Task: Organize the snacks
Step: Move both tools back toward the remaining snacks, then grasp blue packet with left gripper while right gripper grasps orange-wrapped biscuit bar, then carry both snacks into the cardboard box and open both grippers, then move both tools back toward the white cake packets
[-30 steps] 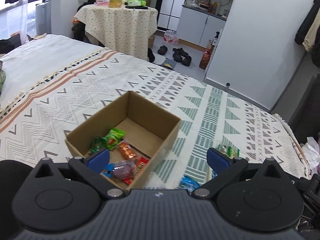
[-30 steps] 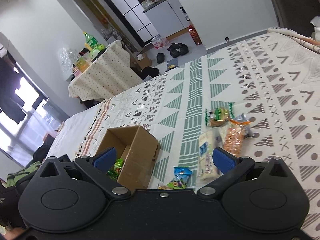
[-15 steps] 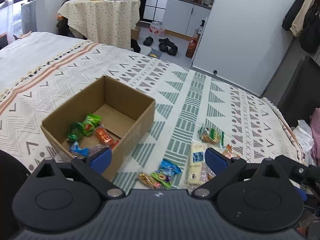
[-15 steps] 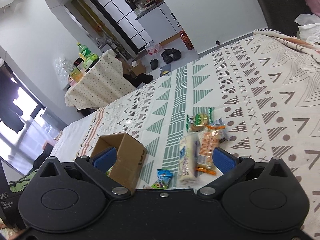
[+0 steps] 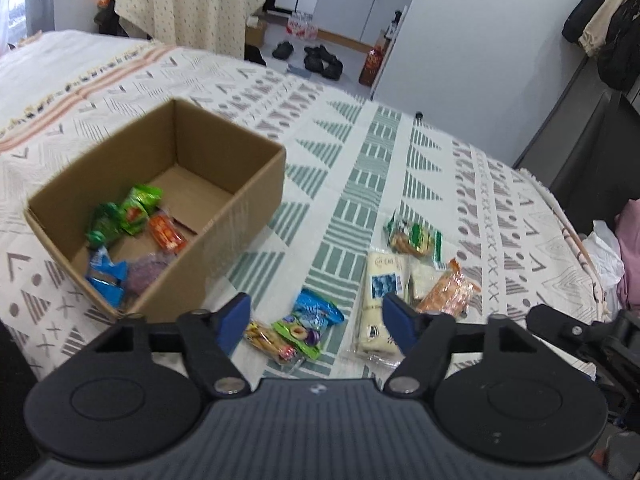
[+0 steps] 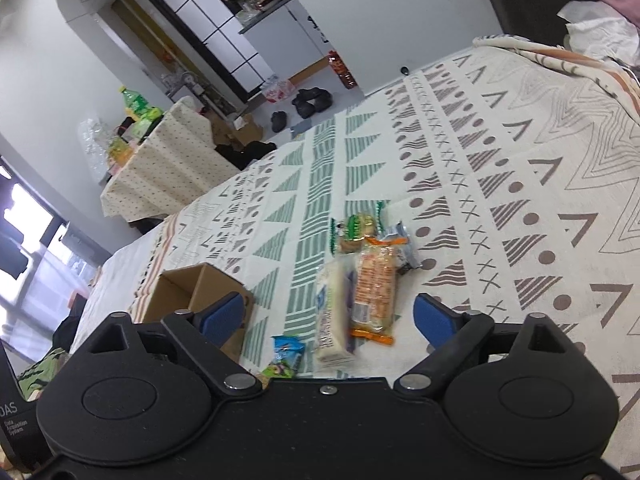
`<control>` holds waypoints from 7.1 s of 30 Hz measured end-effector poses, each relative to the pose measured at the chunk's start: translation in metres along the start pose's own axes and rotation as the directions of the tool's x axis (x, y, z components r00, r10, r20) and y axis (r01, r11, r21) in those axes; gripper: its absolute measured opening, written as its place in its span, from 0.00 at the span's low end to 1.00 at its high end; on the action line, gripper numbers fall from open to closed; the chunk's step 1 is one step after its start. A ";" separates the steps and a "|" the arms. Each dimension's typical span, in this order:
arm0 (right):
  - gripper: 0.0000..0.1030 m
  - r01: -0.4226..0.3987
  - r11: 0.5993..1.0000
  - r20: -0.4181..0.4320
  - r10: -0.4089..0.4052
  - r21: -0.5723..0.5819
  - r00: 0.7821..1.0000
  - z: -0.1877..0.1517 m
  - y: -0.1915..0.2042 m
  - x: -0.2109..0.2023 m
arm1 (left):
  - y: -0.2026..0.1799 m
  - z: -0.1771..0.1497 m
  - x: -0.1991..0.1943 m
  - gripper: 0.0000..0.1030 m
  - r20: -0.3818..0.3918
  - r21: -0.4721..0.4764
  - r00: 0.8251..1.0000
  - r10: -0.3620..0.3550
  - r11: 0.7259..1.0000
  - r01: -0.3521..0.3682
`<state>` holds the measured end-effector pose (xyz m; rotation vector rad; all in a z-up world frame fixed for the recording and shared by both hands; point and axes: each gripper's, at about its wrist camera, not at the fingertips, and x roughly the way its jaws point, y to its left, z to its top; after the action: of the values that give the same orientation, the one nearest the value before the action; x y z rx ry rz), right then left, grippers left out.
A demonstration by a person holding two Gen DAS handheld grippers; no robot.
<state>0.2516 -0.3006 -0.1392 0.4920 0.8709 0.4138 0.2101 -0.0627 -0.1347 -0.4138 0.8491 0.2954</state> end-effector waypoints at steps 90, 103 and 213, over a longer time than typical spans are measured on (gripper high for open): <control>0.32 -0.112 0.988 0.001 0.113 -0.102 0.994 -0.003 0.083 0.068 | 0.060 0.048 -0.030 0.23 0.137 -0.071 0.990 0.021 0.997 -0.011; 0.32 -0.141 0.975 -0.014 0.140 -0.169 0.990 -0.021 0.127 0.077 | 0.112 0.057 -0.029 0.23 0.118 -0.147 0.992 0.037 0.989 -0.019; 1.00 -0.096 0.995 0.087 0.099 -0.036 0.991 0.014 -0.005 -0.041 | -0.012 -0.008 -0.057 0.97 0.069 -0.084 0.992 0.103 0.992 -0.097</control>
<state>0.2396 -0.3301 -0.1094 0.5217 0.7554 0.4907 0.1740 -0.0815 -0.0929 -0.4336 0.7888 0.4365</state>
